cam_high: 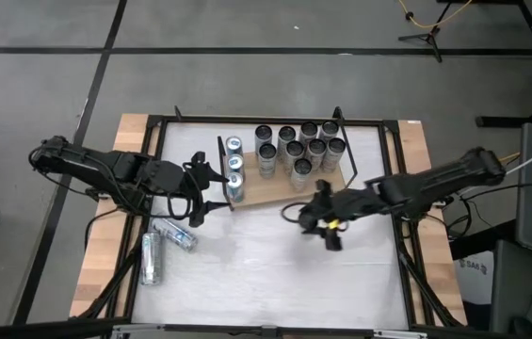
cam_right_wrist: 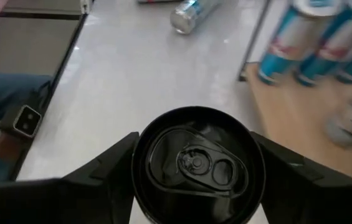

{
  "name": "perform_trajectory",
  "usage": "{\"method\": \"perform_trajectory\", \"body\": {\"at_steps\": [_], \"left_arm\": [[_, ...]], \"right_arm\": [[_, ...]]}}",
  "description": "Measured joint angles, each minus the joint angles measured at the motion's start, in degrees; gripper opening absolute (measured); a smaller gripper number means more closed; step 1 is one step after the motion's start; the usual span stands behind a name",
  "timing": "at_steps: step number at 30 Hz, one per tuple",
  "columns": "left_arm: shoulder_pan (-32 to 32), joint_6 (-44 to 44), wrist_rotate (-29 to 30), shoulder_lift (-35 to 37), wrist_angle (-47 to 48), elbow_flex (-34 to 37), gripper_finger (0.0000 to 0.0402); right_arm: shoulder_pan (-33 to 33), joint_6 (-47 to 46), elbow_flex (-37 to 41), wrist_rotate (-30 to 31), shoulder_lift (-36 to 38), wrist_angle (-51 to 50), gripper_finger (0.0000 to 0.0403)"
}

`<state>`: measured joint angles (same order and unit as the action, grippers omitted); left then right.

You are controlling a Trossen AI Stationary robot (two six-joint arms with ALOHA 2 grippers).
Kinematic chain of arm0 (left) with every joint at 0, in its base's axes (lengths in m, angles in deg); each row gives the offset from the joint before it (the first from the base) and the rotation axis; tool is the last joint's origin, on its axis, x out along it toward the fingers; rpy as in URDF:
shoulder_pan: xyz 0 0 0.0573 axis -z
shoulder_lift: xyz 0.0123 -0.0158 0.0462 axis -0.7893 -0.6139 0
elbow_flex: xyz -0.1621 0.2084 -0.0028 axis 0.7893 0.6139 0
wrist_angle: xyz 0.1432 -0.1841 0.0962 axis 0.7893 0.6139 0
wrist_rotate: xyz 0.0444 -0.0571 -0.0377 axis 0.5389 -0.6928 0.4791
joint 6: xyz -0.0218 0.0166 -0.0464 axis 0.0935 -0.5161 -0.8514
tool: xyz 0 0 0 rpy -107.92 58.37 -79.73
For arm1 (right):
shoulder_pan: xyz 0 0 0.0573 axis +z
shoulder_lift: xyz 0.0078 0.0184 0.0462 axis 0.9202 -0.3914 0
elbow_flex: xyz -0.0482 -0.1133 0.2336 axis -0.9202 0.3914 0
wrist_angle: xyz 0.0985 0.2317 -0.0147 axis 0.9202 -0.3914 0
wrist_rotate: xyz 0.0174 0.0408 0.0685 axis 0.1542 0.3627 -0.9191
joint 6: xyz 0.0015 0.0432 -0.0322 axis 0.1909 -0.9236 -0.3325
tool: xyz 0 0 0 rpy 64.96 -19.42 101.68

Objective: Place canned beverage on shelf
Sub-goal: Put the white-pink soda can on the shelf aligned with the other white-pink soda can

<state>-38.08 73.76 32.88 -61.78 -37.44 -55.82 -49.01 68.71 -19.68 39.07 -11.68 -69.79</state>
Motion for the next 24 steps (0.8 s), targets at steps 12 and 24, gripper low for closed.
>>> {"method": "perform_trajectory", "body": {"at_steps": [12,24], "left_arm": [[0.0,0.0,0.0,0.0,0.0,0.0,0.0296],[0.0,0.0,0.2,0.0,-0.1,0.0,0.0296]], "right_arm": [[1.7,-2.5,9.1,8.5,17.5,-6.5,0.0247],[-8.4,1.9,18.5,9.3,29.8,-2.7,0.0250]]}}
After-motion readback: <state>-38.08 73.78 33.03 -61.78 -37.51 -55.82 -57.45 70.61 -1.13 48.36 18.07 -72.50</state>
